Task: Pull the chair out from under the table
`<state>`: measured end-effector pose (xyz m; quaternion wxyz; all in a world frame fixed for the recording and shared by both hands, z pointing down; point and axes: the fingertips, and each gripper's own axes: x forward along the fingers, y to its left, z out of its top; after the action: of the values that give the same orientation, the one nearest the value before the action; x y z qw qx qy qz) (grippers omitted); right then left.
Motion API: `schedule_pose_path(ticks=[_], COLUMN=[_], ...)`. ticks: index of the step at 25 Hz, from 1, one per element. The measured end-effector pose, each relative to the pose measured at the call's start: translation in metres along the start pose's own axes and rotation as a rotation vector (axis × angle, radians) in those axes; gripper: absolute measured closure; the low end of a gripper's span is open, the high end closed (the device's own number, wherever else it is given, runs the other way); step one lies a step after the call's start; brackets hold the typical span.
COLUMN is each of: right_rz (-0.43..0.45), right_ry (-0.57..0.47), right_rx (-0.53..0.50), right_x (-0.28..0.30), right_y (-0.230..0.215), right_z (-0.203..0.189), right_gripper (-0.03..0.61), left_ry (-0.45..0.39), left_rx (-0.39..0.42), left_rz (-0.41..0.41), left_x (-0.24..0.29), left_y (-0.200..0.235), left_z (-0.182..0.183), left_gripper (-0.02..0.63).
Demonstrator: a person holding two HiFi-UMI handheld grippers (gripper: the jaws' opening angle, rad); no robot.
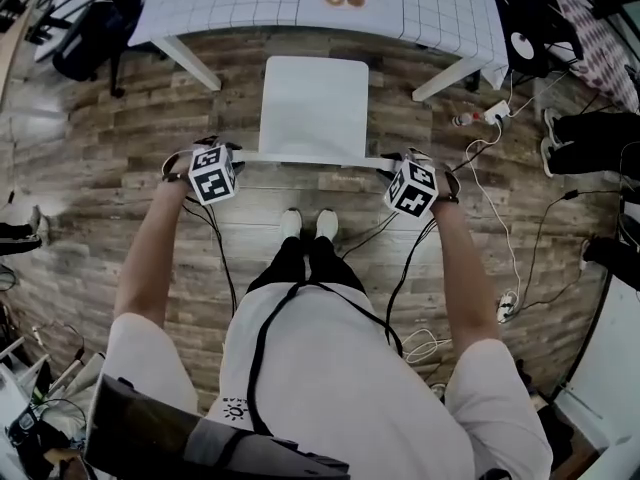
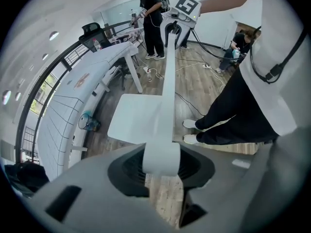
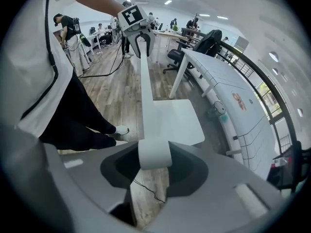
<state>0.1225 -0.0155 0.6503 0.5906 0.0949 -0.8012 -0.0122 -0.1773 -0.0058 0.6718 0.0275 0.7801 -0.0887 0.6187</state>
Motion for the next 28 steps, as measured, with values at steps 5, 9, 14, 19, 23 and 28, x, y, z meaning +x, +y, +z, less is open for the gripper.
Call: schedule_pose_path(ticks=[5, 9, 14, 19, 23, 28], right_rz=[0.006, 0.007, 0.016, 0.036, 0.058, 0.079], right_ry=[0.014, 0.017, 0.025, 0.025, 0.028, 0.04], right_rx=[0.003, 0.016, 0.021, 0.025, 0.02, 0.021], right_x=[-0.007, -0.012, -0.017, -0.022, -0.026, -0.031], right_y=[0.039, 0.064, 0.094, 0.123, 0.147, 0.17], right_z=[-0.004, -0.007, -0.011, -0.012, -0.015, -0.018], right_gripper=[0.442, 0.44, 0.44, 0.44, 0.44, 0.44], left_ry=[-0.022, -0.024, -0.019, -0.015, -0.013, -0.011], left_rx=[-0.003, 0.0, -0.006, -0.002, 0.007, 0.013], left_rz=[-0.011, -0.03, -0.053, -0.089, -0.109, -0.141], left_x=[-0.005, -0.009, -0.012, -0.017, -0.02, -0.024], left_y=[-0.039, -0.068, -0.095, -0.124, -0.147, -0.173], left_z=[-0.005, -0.009, -0.012, -0.018, -0.02, -0.023], left_gripper=[0.477, 0.477, 0.477, 0.477, 0.477, 0.479])
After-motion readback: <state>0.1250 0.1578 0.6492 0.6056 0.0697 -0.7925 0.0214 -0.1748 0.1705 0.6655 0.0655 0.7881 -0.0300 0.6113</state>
